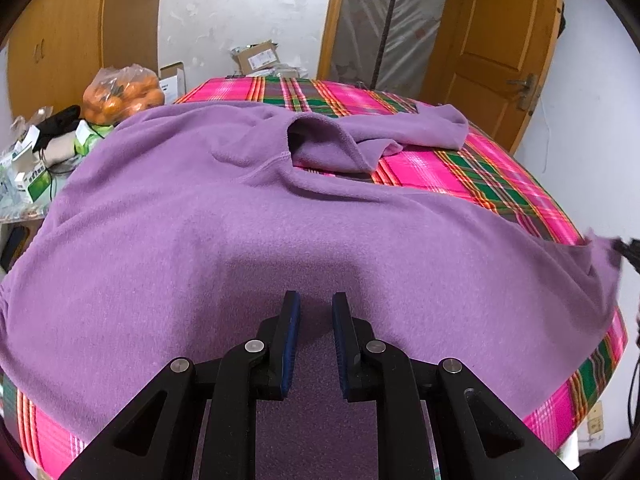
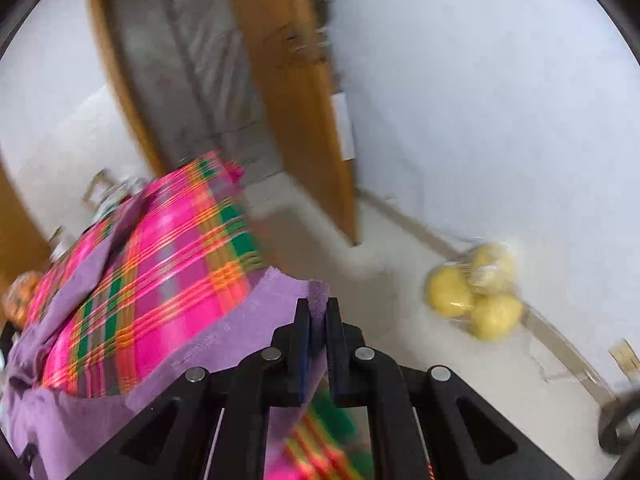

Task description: Fold clothes

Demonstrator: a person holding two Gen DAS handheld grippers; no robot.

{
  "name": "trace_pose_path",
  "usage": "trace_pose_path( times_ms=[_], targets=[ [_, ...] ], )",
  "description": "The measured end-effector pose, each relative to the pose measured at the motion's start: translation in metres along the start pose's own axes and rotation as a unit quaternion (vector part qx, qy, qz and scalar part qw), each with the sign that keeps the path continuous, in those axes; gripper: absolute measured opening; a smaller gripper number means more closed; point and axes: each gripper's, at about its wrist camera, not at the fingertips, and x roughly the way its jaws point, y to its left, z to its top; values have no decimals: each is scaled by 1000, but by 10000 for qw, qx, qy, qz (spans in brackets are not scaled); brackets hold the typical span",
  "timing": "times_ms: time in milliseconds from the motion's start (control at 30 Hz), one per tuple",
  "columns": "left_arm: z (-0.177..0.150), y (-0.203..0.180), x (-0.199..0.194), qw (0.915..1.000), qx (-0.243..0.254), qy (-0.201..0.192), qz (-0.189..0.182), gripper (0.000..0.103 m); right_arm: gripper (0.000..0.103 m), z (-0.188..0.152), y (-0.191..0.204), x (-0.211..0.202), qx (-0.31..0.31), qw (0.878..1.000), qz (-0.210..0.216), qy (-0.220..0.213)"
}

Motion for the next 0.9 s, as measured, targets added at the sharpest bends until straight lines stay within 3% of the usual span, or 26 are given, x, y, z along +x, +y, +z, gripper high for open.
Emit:
trace_pose_path(
  times_ms=[233,367,467,567,633,733,833,900],
  targets=[
    [0,-5,0,9999,78,32,-116,17,10,-29,-50,-13,649,9954,-406,573],
    [-1,-12,-1,9996,167,48,-226,17,17,-33,-60,-23,904,9941,-461,387],
    [-2,-17,-2,9992,234,61,-309,17,21,-31,-36,-27,507,9985,115,147],
    [-3,-22,-2,9988,301,73,-392,17,21,-41,13,-18,-368,9952,837,348],
    [-4,-25,-3,9984,345,81,-447,17,21,-56,52,-10,-1027,9838,1336,603],
    [-5,-28,-3,9981,387,82,-480,17,21,-88,110,-9,-2115,9544,1903,899],
    [-6,-30,-2,9978,425,83,-509,17,21,-105,140,-8,-2755,9350,2038,914],
    [-7,-31,-2,9975,451,83,-529,17,21,-102,144,0,-2901,9341,1927,791]
  ],
)
